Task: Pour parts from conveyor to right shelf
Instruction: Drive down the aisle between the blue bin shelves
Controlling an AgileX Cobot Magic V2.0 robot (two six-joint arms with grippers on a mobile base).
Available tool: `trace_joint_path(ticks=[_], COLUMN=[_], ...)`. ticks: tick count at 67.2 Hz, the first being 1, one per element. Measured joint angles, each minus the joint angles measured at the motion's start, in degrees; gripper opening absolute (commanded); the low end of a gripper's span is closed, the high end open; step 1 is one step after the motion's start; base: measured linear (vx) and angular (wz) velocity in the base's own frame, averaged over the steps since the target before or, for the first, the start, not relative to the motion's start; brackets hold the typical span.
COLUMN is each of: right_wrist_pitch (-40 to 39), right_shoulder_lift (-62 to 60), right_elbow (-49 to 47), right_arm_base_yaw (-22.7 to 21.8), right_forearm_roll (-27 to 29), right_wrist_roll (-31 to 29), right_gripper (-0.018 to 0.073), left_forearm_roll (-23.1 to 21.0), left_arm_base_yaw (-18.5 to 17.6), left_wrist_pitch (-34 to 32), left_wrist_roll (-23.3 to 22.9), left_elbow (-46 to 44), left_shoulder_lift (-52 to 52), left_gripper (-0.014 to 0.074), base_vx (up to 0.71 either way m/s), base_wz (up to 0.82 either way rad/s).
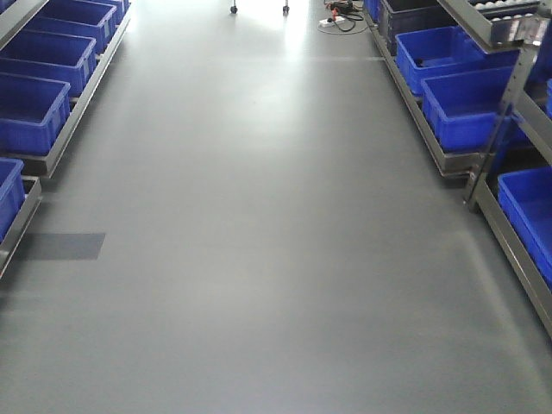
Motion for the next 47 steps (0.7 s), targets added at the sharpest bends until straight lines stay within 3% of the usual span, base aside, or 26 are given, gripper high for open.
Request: trace_joint_path(ticks=[47], right_wrist_pitch=[0.0], right_shoulder_lift=[0.0], right_elbow=[0.0], right_arm_base_yaw=[0.0], right_forearm_roll=[0.0], right_wrist_roll=[0.0], right_gripper=[-0.0005], left_forearm_roll=[0.0], left_arm_base_yaw=[0.0], left_wrist_pitch=[0.0], left_wrist_roll=[0.0], left_elbow=[0.0], left_shoulder_lift=[0.0], left_gripper=[-0.0006], base_vx=[0.58], base_wz=[0.07])
